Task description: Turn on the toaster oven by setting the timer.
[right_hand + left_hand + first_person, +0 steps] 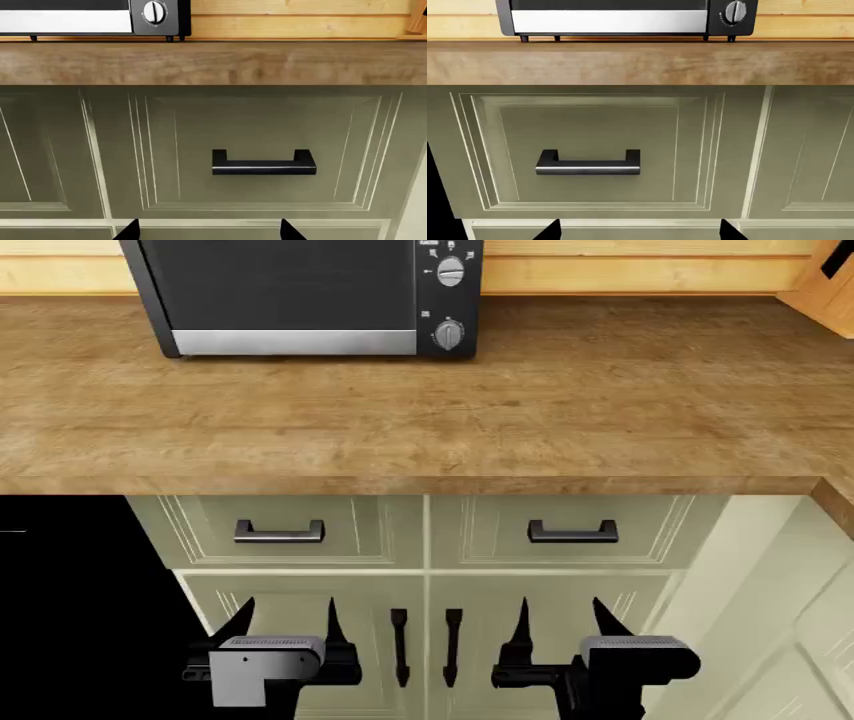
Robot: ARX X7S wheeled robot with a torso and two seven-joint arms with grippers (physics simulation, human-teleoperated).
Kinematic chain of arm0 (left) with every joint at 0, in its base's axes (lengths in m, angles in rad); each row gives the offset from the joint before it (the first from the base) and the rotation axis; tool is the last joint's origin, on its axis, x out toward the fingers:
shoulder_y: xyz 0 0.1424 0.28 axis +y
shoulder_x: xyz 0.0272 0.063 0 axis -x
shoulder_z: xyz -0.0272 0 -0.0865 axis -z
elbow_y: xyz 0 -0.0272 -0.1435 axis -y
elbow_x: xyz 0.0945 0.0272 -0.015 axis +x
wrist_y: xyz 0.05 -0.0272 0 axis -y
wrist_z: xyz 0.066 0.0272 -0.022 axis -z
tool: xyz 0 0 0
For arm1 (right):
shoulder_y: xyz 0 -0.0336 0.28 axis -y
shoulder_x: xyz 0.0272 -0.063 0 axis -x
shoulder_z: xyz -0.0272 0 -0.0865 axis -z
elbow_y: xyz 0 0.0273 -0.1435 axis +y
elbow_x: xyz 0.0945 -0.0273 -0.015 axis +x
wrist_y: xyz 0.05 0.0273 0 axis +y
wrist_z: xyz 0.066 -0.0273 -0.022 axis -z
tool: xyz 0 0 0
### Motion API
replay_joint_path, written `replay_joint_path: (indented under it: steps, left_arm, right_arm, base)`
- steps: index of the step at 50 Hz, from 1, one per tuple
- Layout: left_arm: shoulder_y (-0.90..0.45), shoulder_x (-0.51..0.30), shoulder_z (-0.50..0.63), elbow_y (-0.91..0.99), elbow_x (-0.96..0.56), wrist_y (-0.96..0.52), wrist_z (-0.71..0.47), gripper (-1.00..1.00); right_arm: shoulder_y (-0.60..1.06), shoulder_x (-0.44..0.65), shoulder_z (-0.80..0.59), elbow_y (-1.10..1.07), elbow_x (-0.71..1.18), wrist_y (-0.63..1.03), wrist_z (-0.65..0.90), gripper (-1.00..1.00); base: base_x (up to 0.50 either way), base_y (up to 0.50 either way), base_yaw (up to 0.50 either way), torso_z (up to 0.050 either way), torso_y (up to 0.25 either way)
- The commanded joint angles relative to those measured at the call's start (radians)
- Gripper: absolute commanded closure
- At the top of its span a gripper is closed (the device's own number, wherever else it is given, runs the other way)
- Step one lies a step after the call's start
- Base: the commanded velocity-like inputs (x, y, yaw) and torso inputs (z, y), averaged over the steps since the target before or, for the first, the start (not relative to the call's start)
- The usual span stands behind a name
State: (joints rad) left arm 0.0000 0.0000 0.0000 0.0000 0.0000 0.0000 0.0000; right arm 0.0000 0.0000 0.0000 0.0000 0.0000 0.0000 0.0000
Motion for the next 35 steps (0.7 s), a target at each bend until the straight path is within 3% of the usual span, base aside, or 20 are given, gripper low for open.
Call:
replay_joint_path:
  steps: [1, 14, 20, 24, 29, 30, 31, 32, 34, 35]
  left_arm:
    - [0.003, -0.015, 0.015, -0.003, -0.018, 0.003, -0.021, -1.0]
    - [0.018, -0.051, 0.054, 0.028, -0.087, -0.017, -0.039, -1.0]
    - [0.054, -0.077, 0.049, 0.199, -0.096, -0.06, -0.065, -1.0]
    - [0.066, -0.13, 0.036, 0.482, -0.091, -0.22, -0.085, -1.0]
    - [0.011, -0.15, 0.014, 0.615, -0.107, -0.362, -0.106, -1.0]
    - [-0.139, -0.256, -0.066, 0.765, -0.257, -0.512, -0.086, -1.0]
    - [-0.289, -0.174, -0.085, 0.911, -0.137, -0.662, 0.043, -1.0]
    - [-0.418, -0.173, -0.102, 0.959, -0.157, -0.812, 0.044, -1.0]
    - [-0.432, -0.17, -0.114, 0.961, -0.17, -1.062, 0.049, -1.0]
    - [-0.437, -0.17, -0.119, 0.961, -0.174, -1.072, 0.049, -1.0]
  right_arm:
    - [-0.002, 0.015, -0.018, -0.003, 0.012, -0.009, 0.026, -1.0]
    - [-0.026, 0.052, -0.063, -0.053, 0.062, 0.041, 0.054, -1.0]
    - [-0.044, 0.074, -0.041, -0.209, 0.1, 0.109, 0.077, -1.0]
    - [-0.017, 0.123, -0.001, -0.417, 0.14, 0.247, 0.087, -1.0]
    - [0.008, 0.165, 0.018, -0.529, 0.143, 0.324, 0.094, -1.0]
    - [0.158, 0.271, 0.09, -0.679, 0.244, 0.474, 0.108, -1.0]
    - [0.308, 0.273, 0.098, -0.799, 0.258, 0.624, 0.112, -1.0]
    - [0.333, 0.275, 0.101, -0.803, 0.27, 0.774, 0.112, -1.0]
    - [0.346, 0.278, 0.103, -0.803, 0.277, 0.824, 0.112, -1.0]
    - [0.352, 0.279, 0.102, -0.797, 0.28, 0.827, 0.111, -1.0]
  base:
    - [0.0, 0.0, 0.0, 0.0, 0.0]
    - [0.0, 0.0, 0.0, 0.0, 0.0]
    - [0.0, 0.0, 0.0, 0.0, 0.0]
    - [0.0, 0.0, 0.0, 0.0, 0.0]
    - [0.0, 0.0, 0.0, 0.0, 0.0]
    - [0.0, 0.0, 0.0, 0.0, 0.0]
    - [0.0, 0.0, 0.0, 0.0, 0.0]
    - [0.0, 0.0, 0.0, 0.0, 0.0]
    - [0.0, 0.0, 0.0, 0.0, 0.0]
    - [0.0, 0.0, 0.0, 0.0, 0.0]
